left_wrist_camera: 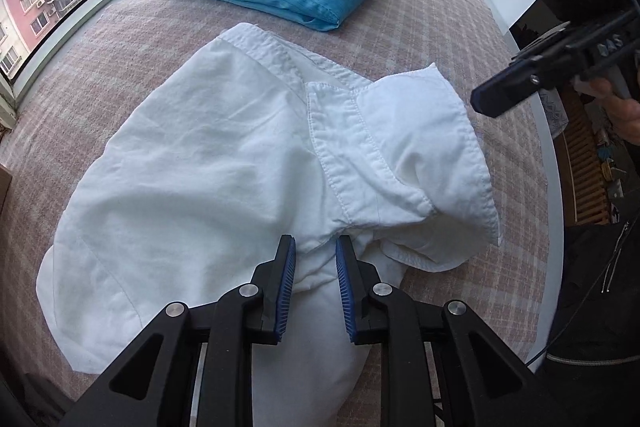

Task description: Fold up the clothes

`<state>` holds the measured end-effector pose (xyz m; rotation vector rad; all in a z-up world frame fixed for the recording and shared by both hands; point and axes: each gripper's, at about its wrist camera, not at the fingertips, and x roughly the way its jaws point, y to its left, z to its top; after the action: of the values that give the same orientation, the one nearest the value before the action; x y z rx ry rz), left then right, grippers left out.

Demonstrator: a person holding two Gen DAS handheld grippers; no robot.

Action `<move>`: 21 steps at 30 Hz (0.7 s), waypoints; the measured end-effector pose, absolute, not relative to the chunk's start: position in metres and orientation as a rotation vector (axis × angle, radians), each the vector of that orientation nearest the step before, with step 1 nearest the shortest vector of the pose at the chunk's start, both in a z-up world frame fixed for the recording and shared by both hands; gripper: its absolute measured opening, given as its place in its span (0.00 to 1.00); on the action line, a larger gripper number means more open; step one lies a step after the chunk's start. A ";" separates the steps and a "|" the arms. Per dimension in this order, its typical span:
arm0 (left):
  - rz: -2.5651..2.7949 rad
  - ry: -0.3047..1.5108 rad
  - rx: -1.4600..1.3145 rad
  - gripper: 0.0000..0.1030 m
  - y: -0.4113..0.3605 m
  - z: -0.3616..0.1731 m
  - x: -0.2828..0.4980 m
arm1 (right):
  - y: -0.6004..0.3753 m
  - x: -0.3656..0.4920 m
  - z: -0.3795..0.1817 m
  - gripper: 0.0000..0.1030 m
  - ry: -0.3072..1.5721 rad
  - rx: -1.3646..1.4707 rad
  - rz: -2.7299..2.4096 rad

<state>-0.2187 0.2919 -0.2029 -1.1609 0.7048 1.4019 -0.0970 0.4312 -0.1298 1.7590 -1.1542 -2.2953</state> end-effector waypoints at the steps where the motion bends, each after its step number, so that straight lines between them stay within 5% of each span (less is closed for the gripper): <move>1: 1.400 0.707 -1.160 0.19 0.292 -0.203 -0.218 | 0.421 -0.100 -0.124 0.26 -1.095 1.760 -2.310; 9: 1.400 0.708 -1.162 0.19 0.293 -0.204 -0.219 | 0.396 -0.131 -0.138 0.26 -1.024 1.787 -2.277; 11: 1.399 0.711 -1.160 0.20 0.293 -0.205 -0.219 | 0.398 -0.133 -0.142 0.02 -1.068 1.753 -2.254; 21: 1.384 0.701 -1.165 0.20 0.294 -0.210 -0.220 | 0.441 -0.096 -0.150 0.01 -1.266 1.699 -2.172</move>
<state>-0.2205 0.2940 -0.2097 -1.1651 0.7013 1.3836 -0.0962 0.4406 -0.1505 1.6994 -1.2664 -2.1723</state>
